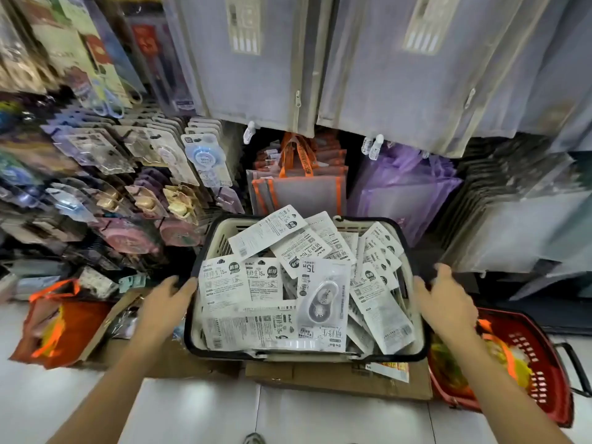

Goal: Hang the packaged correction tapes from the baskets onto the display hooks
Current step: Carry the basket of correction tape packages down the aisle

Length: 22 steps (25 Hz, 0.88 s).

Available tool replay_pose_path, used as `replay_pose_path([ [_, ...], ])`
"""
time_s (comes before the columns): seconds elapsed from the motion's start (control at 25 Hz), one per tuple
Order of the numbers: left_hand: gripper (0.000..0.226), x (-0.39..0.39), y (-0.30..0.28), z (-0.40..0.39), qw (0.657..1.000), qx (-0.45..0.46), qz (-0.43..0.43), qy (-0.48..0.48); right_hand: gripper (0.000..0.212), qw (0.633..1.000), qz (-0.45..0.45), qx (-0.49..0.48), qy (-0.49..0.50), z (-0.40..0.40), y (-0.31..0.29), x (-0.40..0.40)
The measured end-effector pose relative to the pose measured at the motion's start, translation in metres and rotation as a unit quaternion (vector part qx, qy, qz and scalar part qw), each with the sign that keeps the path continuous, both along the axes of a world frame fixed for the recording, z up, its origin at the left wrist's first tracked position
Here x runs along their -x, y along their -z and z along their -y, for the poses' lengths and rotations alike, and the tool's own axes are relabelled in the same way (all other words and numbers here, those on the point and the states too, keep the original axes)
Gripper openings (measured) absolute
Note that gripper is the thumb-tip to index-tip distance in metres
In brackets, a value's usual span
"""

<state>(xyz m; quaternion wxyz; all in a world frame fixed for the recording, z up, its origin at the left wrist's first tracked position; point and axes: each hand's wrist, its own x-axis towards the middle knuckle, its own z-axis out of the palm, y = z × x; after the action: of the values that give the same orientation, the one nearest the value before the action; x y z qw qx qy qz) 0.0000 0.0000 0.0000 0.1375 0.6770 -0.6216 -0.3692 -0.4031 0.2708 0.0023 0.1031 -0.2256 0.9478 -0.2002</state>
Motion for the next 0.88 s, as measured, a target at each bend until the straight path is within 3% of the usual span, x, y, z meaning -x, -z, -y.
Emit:
replay_pose_path([
  [0.08,0.046,0.024,0.002,0.007,0.993,-0.104,-0.048,0.0,0.034,0.997,0.05,-0.029,-0.044,0.018,0.011,0.007],
  [0.2,0.022,0.037,0.017,-0.001,0.99,-0.08,-0.119,-0.013,0.035,0.995,0.075,0.039,-0.049,0.017,0.043,0.016],
  [0.28,0.02,0.032,0.029,-0.014,0.989,-0.052,-0.129,-0.048,0.036,0.993,0.084,0.079,-0.037,0.008,0.054,0.016],
  [0.48,0.041,0.028,0.03,-0.029,0.984,-0.039,-0.147,-0.09,0.034,0.978,0.14,0.151,-0.021,0.008,0.046,0.008],
  [0.68,0.021,-0.061,0.018,-0.066,0.961,-0.008,-0.217,-0.17,0.039,0.966,0.109,0.181,-0.151,0.052,-0.002,-0.034],
  [0.88,0.011,-0.207,0.004,-0.082,0.927,0.052,-0.226,-0.295,0.033,0.933,0.17,0.146,-0.282,0.164,-0.008,-0.158],
])
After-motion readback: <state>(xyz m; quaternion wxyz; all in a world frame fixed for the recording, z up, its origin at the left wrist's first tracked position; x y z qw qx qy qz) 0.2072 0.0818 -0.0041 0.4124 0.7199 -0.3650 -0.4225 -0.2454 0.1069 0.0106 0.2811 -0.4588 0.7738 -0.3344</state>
